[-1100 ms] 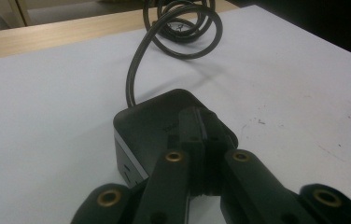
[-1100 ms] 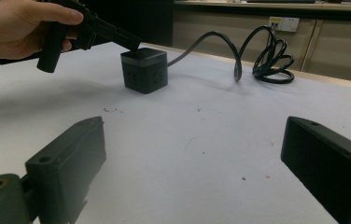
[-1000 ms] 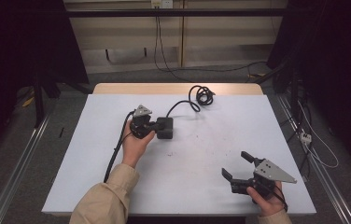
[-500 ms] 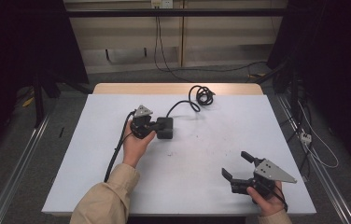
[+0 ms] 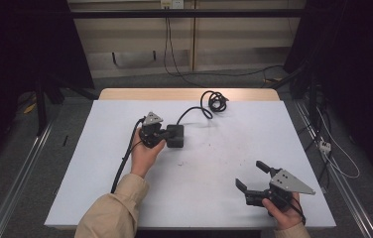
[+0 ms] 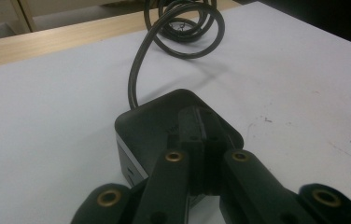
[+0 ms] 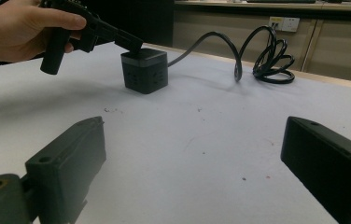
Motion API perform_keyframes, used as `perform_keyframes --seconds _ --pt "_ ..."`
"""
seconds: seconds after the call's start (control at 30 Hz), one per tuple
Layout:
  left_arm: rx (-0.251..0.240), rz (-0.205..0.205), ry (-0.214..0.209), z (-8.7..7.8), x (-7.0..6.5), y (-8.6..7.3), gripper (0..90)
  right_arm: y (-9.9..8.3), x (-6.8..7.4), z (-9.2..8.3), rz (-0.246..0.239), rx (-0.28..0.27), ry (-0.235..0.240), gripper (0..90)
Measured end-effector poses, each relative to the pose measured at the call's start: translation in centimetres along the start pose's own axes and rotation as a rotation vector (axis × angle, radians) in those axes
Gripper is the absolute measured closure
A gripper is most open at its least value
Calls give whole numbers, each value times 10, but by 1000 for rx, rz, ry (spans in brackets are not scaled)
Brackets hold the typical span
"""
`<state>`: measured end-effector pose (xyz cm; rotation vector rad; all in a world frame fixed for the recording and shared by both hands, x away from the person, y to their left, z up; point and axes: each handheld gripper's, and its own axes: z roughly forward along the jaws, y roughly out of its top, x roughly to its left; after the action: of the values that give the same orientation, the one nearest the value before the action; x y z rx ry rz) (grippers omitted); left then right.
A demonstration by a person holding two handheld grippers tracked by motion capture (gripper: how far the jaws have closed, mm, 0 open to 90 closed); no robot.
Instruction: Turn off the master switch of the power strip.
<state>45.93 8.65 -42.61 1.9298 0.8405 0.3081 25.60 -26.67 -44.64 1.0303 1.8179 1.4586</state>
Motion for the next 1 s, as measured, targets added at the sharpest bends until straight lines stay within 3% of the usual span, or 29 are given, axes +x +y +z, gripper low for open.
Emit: perform_keyframes --seconds 0.27,0.47,1.0 --pt "2 13 3 0 0 0 900 0 1 0 -3 2 1 63" --pt "14 -10 -7 1 1 2 900 0 1 0 -1 4 1 63" --pt "26 -15 4 1 0 3 900 1 1 -1 -4 0 0 63"
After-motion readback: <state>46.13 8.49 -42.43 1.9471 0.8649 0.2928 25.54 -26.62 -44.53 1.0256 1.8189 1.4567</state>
